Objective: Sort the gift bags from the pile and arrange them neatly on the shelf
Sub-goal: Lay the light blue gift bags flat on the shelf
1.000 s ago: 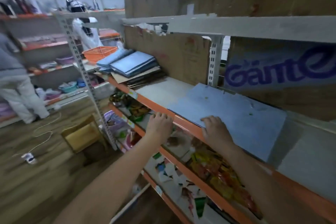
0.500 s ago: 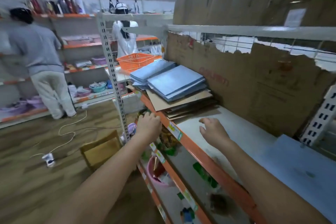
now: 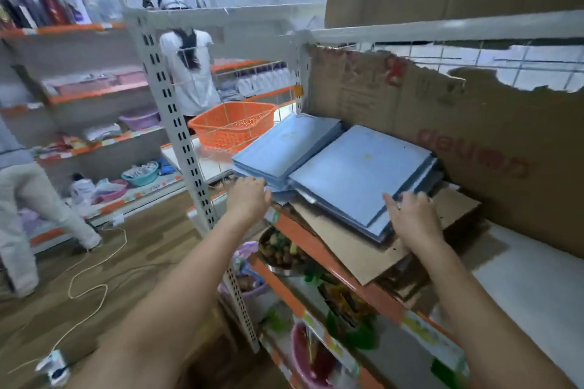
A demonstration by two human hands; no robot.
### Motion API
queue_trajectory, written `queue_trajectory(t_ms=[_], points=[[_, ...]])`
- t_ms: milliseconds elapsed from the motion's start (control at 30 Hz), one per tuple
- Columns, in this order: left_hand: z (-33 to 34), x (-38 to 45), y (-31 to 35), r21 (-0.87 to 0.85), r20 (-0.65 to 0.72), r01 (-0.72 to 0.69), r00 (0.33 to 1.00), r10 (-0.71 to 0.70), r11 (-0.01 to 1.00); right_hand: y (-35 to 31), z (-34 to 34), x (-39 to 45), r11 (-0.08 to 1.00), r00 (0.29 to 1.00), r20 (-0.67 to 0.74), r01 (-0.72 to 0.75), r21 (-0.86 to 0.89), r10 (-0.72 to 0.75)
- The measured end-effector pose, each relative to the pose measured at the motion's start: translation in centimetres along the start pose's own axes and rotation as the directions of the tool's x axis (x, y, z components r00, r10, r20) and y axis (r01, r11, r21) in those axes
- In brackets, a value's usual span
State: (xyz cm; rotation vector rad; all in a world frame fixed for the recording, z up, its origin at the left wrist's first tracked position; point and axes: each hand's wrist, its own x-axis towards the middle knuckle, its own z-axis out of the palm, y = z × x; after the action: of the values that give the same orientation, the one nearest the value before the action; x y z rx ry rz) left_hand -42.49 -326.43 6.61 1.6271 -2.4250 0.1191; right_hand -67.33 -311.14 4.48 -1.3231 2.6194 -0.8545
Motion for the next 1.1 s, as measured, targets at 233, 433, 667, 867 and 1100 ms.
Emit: queue_trajectory(t_ms=[233, 433, 667, 867, 1100], points=[[2.1, 12.1, -6.9, -0.229, 0.078, 0.074, 0.995, -0.058, 0.971, -3.1, 2.3, 1.9, 0.941, 0.925, -0.197, -0.337, -0.022, 0.326], [4.4, 16.8, -8.2, -0.315, 0.248, 0.167, 0.965, -0.088, 0.934, -4.8, 3.0, 3.7, 0.826, 0.842, -0.16, -0.438, 0.354, 0.515], [4.6, 17.9, -8.7, -0.285, 0.308, 0.299, 0.928, -0.209, 0.91, -5.0, 3.3, 3.4, 0.639, 0.762, -0.184, -0.355, 0.682, 0.621], [4.1, 16.9, -6.8, -0.363, 0.336, 0.294, 0.926, -0.17, 0.884, -5.9, 3.4, 3.0, 0.588, 0.756, -0.181, -0.31, 0.747, 0.629], [2.3, 16.1, -6.0, -0.729, 0.358, 0.337, 0.929, -0.087, 0.596, -6.9, 2.8, 2.5, 0.635, 0.759, -0.255, -0.256, 0.729, 0.599]])
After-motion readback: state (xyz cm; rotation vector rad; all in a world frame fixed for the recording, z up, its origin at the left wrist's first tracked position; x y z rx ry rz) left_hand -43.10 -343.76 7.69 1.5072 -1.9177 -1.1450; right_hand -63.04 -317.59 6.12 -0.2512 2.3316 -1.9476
